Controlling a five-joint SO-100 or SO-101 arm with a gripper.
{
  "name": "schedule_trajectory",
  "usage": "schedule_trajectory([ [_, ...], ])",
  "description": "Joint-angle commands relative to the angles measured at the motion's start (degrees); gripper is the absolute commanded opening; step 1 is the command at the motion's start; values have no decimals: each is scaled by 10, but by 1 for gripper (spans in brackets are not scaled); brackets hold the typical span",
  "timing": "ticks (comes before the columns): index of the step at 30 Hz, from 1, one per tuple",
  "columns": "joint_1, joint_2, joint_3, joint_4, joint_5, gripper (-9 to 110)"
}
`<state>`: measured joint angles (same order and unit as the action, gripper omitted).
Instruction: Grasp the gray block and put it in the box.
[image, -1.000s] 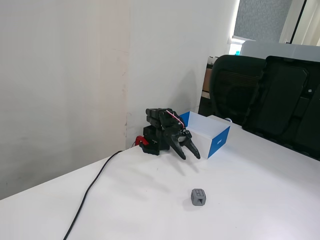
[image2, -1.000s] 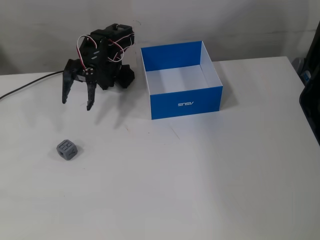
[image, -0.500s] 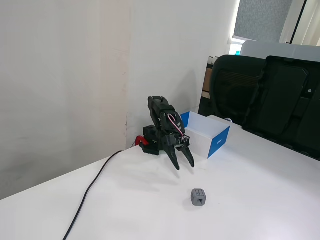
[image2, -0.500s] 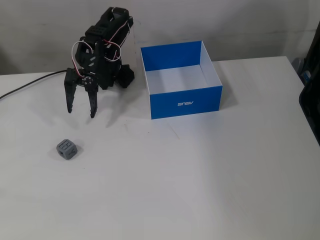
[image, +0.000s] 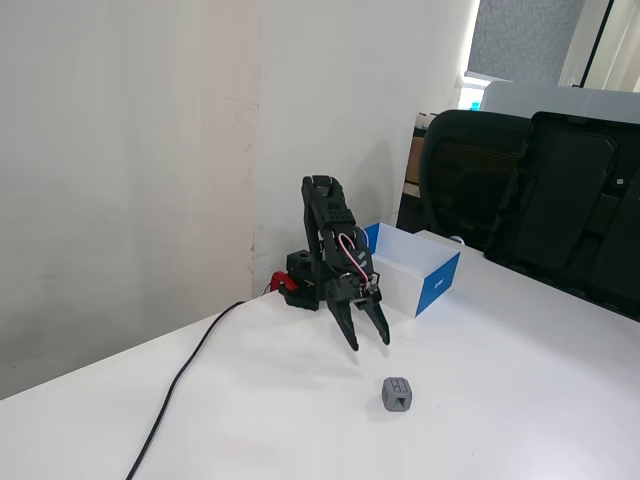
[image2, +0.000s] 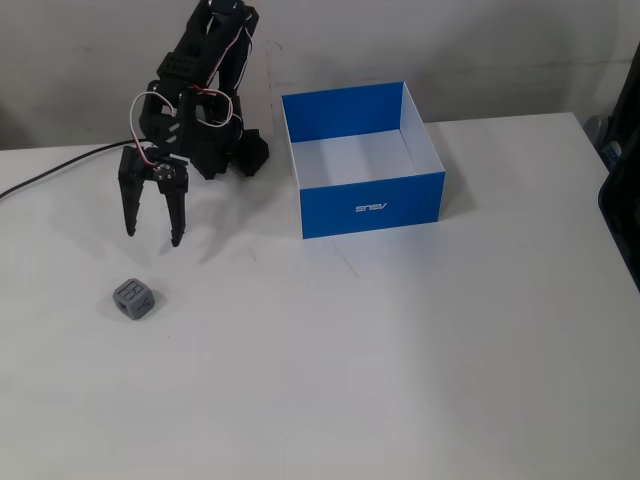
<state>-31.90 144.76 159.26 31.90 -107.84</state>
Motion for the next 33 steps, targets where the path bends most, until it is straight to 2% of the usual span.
schedule_trajectory([
  [1,-4,-38,-57,-35,6,30],
  [23,-8,-315,-237,-99,32,32],
  [33,11,-380,-292,-99,54,33],
])
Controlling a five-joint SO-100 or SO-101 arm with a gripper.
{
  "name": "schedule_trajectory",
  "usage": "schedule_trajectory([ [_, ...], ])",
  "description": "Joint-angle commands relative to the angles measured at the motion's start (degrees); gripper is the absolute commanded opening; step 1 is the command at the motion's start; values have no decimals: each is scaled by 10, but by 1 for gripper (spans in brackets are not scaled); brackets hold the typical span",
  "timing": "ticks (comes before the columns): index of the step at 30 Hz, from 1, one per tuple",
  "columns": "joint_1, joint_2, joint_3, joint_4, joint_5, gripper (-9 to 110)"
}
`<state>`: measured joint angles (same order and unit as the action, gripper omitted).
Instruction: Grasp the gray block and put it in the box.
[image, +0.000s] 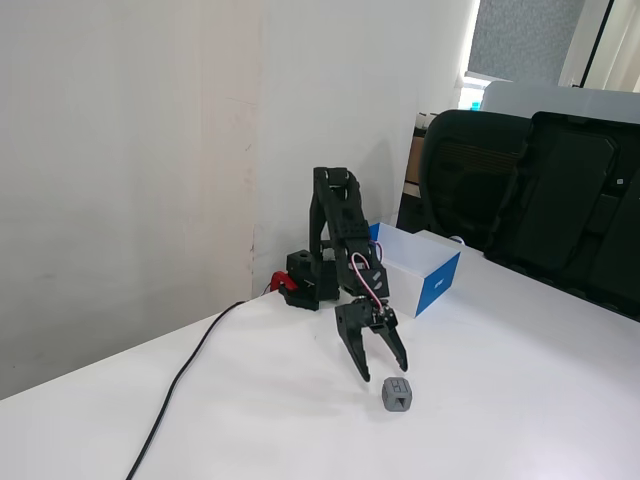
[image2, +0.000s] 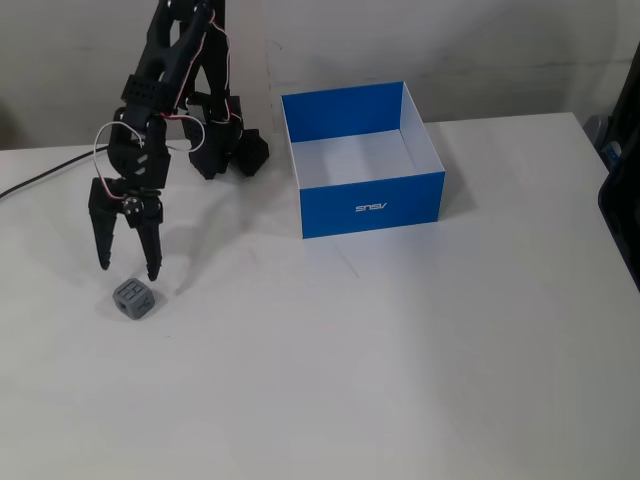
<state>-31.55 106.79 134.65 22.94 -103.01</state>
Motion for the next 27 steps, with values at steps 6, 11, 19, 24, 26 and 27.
schedule_trajectory([
  [6,27,-5,-47,-10,19,33],
  [11,37,-18,-52,-10,26,33],
  [19,39,-62,-85,-11,35,33],
  [24,34,-86,-100,-11,35,33],
  [26,32,-94,-103,-11,35,33],
  [27,30,-98,-105,-11,35,33],
])
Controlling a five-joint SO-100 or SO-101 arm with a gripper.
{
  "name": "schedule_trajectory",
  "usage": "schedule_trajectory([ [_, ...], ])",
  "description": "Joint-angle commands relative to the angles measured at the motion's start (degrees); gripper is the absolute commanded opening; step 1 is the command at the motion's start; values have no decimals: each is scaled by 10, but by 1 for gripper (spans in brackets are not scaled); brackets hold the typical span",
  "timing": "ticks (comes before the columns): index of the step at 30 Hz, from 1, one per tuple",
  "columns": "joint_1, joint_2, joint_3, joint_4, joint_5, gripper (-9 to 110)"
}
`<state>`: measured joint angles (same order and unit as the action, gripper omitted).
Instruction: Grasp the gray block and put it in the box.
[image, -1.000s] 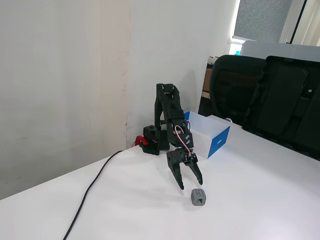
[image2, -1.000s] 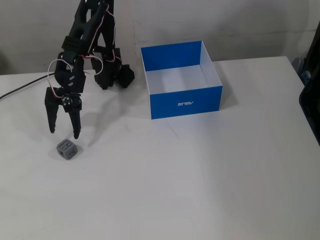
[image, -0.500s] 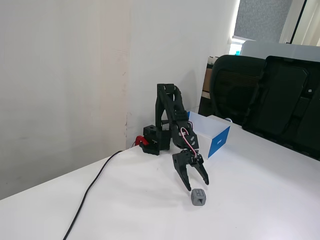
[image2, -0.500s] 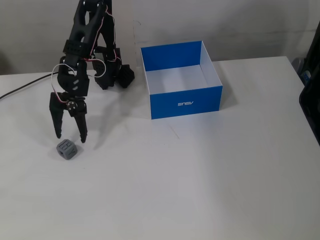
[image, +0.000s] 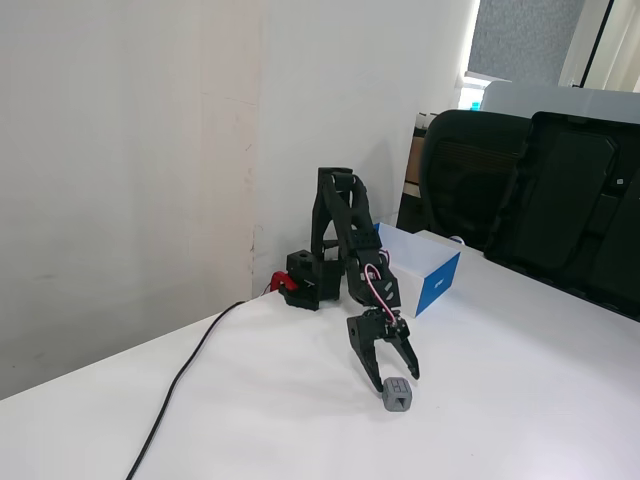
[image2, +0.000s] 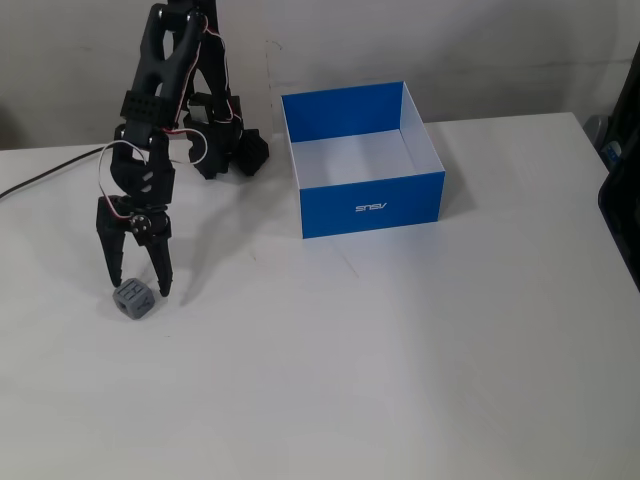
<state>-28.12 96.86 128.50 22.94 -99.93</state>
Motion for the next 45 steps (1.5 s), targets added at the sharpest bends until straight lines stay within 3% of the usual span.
schedule_trajectory([
  [1,-6,-4,-45,-13,4,33],
  [9,-22,-33,-52,-27,4,30],
  [21,-42,-26,-47,-27,4,1],
  [32,-53,-10,-44,-18,11,0],
  [45,-18,74,-144,225,154,0],
])
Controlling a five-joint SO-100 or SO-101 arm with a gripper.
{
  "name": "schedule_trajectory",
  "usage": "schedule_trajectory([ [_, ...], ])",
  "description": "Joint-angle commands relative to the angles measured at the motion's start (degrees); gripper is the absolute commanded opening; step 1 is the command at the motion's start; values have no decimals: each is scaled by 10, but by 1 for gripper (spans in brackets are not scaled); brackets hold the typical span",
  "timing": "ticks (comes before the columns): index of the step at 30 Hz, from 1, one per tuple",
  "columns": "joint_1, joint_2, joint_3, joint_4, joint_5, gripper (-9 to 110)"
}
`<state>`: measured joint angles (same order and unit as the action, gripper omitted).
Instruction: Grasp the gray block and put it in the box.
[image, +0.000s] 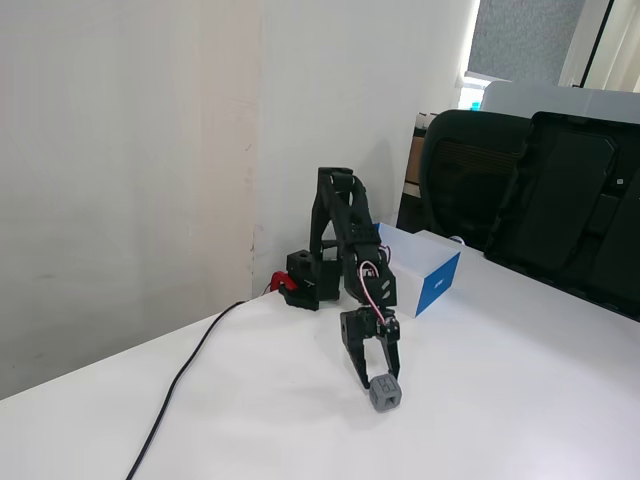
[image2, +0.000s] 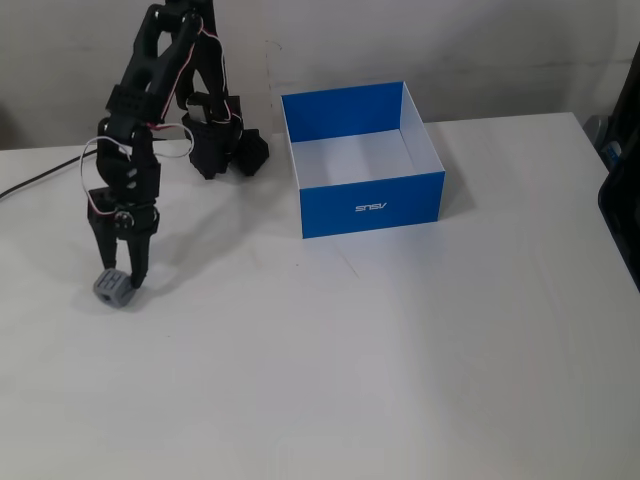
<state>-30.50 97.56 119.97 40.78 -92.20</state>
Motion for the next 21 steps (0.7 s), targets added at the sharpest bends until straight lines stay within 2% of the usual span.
schedule_trajectory([
  [1,8,73,-61,59,86,0],
  [21,92,237,-87,300,281,0],
])
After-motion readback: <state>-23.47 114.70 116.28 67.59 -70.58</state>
